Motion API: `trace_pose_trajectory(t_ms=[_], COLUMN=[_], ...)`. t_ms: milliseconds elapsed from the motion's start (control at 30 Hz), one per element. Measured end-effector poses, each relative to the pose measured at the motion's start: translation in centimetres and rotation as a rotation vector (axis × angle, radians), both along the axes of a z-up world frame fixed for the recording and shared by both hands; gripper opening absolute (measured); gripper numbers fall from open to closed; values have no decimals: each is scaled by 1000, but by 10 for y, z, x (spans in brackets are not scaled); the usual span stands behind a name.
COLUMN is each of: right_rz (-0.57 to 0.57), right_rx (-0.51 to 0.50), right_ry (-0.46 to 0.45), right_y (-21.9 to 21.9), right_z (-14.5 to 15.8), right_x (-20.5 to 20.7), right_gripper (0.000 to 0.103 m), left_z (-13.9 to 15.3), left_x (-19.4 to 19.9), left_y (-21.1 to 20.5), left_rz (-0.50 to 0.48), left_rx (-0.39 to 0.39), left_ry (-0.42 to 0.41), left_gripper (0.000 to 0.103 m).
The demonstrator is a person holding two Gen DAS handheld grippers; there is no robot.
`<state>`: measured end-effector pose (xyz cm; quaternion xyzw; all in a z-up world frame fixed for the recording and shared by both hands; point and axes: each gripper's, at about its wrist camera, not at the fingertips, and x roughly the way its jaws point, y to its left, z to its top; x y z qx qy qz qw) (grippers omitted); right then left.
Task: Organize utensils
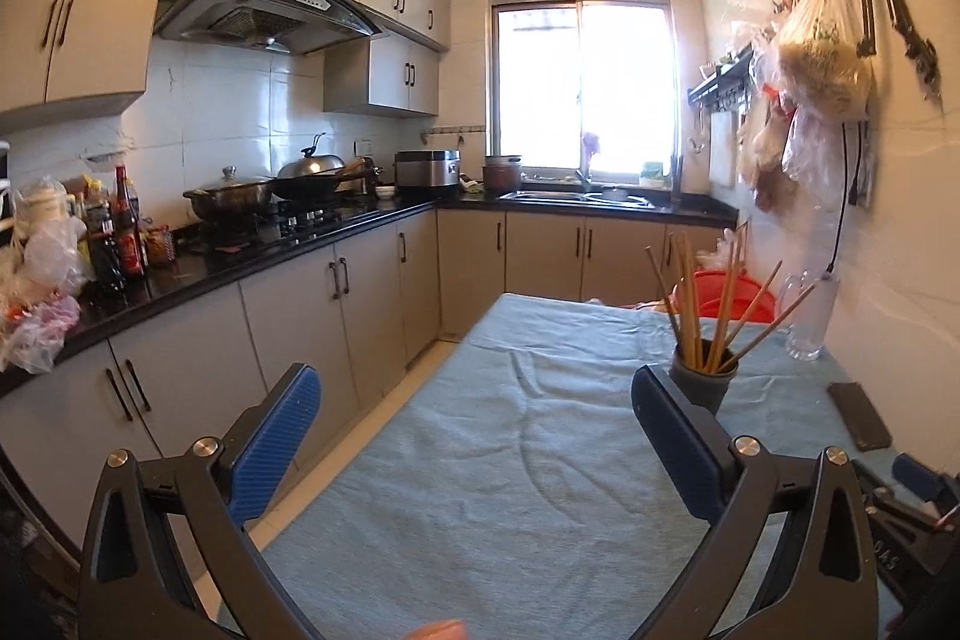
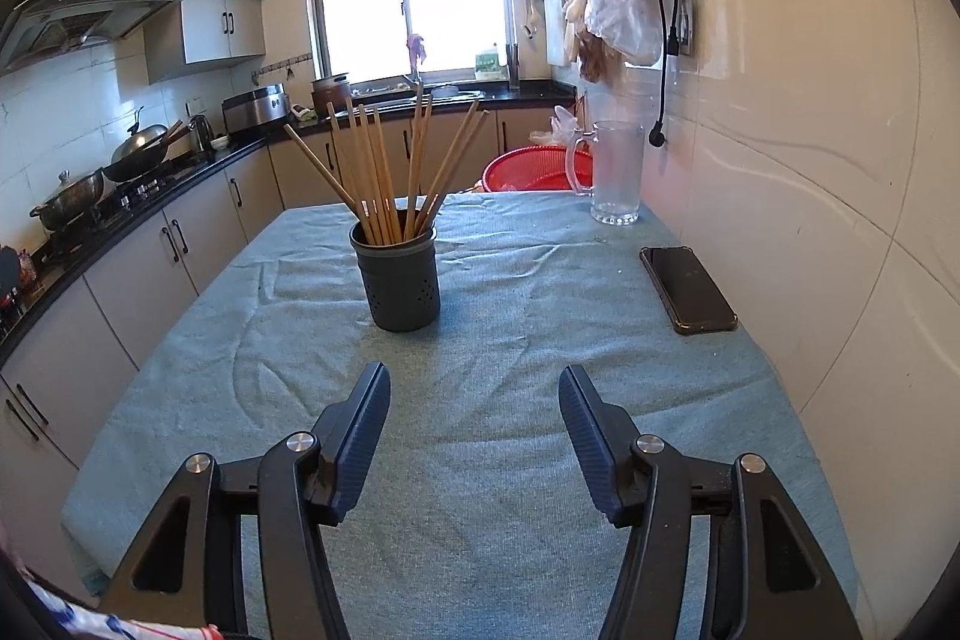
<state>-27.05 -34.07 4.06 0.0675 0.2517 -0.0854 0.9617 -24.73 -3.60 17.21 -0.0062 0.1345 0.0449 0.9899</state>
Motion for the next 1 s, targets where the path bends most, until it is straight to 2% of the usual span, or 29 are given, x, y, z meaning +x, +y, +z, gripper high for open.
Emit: trace_pose_trajectory(t_ms=[100, 333, 567, 1000], right_rz=[-1, -4, -11, -20], right_rx=[-4, -34, -77, -88], right_ry=[-4, -18, -40, -15], right_y=[2, 11, 18, 20], right_z=[1, 3, 3, -6], right_x=[0, -1, 1, 13], right_gripper=[63, 63, 67, 68], left_z=[-1, -13, -26, -46], left_x=[-3, 10, 21, 45], left_y=[-1, -7, -11, -6], left_rz=[-17, -103, -96, -110], left_rx=[3, -4, 21, -13], left_ry=[-24, 98, 151, 267], left_gripper=[103, 103, 103, 103])
